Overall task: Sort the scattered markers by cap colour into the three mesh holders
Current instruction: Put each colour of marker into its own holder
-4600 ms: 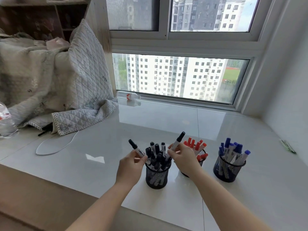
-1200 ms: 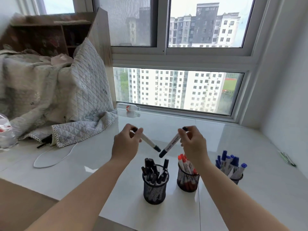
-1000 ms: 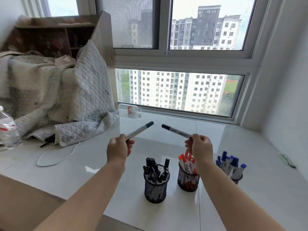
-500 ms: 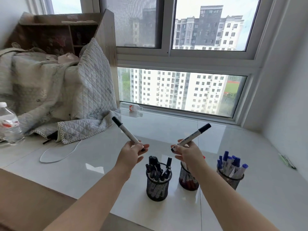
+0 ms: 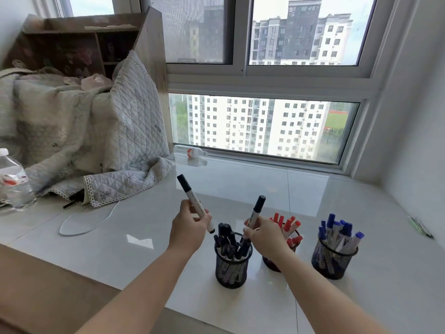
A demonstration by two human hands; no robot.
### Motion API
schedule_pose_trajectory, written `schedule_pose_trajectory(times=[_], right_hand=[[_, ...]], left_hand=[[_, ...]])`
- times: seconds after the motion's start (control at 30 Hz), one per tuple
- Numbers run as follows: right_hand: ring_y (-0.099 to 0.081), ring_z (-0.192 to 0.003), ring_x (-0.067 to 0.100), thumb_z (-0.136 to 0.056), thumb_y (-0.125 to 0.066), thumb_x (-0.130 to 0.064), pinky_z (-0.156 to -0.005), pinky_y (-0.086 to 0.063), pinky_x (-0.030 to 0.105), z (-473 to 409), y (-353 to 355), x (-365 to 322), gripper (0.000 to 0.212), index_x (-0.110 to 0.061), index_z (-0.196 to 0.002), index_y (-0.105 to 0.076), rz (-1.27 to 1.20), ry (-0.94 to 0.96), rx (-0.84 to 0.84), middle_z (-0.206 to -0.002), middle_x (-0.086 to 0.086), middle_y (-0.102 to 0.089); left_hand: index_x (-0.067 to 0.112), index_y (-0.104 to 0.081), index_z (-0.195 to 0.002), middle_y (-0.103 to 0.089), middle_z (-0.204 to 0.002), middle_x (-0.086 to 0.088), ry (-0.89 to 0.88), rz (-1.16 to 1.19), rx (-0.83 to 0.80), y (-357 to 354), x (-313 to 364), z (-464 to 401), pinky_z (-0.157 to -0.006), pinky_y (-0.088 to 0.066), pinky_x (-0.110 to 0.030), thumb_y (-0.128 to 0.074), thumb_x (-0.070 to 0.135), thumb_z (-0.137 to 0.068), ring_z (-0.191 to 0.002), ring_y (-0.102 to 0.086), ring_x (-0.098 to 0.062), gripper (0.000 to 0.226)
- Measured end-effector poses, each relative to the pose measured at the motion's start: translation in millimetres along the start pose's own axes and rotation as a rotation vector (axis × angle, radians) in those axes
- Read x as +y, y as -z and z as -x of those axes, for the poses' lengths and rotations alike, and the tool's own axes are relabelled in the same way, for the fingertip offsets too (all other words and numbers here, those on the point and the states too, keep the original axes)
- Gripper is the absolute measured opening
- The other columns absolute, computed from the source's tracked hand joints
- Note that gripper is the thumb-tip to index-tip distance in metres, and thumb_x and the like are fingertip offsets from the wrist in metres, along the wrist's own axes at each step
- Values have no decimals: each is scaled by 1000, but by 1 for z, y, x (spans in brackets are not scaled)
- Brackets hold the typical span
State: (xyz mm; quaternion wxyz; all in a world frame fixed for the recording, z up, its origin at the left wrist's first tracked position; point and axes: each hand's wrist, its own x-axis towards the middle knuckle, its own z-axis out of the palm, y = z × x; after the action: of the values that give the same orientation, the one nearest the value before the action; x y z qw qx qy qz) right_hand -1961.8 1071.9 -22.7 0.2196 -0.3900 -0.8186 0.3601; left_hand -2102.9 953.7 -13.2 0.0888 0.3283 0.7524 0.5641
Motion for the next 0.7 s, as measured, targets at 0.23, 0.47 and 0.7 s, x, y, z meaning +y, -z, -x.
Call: schedule_pose_trajectory(times=[0.23,0.47,0.7], right_hand=[[-62,-76,17,-85,-61,-17,-69,-50,32,-2,4,-7,38,-20,-119,-42,-49,121,171,-80,-6,-59],[-64,-66,22,-87,-61,-17,-59,-52,30,1,3,-3,54,-28,-132,-33,101,268,204,-74,5,-65],[-66,-69,26,-89,-58,-21,-63,-56,39,0,3,-3,38,-33,-122,-45,146,279,153,-75,8,-69]], left_hand=[[23,-48,-83,-67,-84,3,10,200,-20,-3,-2,2,-75,-57,-39,-48,29,-94,-77,-70,-13,13],[26,-55,-78,-66,-88,-5,-25,194,64,1,-8,8,-78,-57,-38,-53,26,-92,-85,-67,-18,15],[30,-51,-85,-68,-80,13,-5,177,90,5,-16,16,-81,-55,-46,-59,20,-89,-84,-66,-9,14]])
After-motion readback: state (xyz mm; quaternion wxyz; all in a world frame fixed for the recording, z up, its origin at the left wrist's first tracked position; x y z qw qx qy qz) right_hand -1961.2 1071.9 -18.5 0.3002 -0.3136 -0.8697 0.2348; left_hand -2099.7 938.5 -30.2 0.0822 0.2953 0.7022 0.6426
